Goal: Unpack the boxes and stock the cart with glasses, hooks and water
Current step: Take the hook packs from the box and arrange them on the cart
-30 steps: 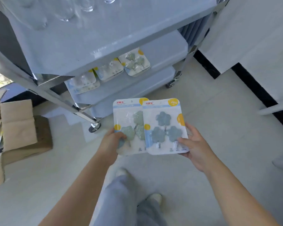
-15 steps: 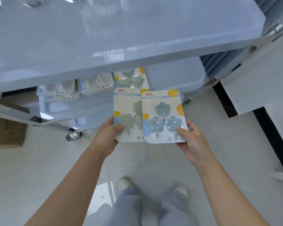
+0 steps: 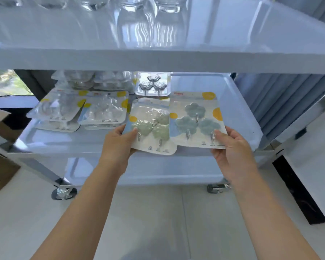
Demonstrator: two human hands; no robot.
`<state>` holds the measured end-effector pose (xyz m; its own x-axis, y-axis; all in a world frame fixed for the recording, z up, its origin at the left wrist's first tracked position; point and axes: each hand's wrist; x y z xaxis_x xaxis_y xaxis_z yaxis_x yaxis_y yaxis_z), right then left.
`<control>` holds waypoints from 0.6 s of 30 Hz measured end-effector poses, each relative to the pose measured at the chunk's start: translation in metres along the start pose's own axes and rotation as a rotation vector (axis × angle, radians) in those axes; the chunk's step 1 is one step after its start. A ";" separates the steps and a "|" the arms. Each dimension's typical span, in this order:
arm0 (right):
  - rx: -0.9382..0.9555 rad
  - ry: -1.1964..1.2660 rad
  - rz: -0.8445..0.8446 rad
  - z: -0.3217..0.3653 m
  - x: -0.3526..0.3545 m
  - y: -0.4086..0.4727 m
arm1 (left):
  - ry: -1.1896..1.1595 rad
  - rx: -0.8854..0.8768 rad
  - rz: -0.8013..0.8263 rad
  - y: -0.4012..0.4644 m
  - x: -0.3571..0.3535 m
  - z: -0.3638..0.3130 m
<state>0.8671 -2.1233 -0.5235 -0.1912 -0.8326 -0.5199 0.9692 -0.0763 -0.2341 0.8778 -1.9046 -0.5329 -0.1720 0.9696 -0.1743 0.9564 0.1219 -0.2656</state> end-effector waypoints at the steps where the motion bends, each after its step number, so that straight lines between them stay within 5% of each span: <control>1: 0.023 -0.004 0.005 -0.001 0.000 0.007 | -0.005 -0.021 -0.025 0.004 0.001 0.000; 9: 0.080 -0.020 0.023 -0.012 -0.001 0.038 | 0.173 -0.111 -0.184 0.036 0.001 -0.001; 14: 0.076 -0.058 -0.011 -0.014 -0.001 0.042 | 0.939 -0.151 -0.235 0.036 -0.008 0.007; 18: 0.095 -0.079 -0.023 -0.011 0.000 0.045 | 1.246 -0.236 -0.378 0.023 -0.008 0.004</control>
<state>0.9092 -2.1204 -0.5428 -0.2044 -0.8702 -0.4482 0.9757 -0.1444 -0.1646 0.9007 -1.9103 -0.5411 -0.2255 0.3977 0.8894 0.9375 0.3368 0.0871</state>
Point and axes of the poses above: each hand's wrist, its own y-axis towards the middle knuckle, its own x-axis out of the back of the hand, z = x × y, and after that the axes turned 8 degrees about z, right-handed
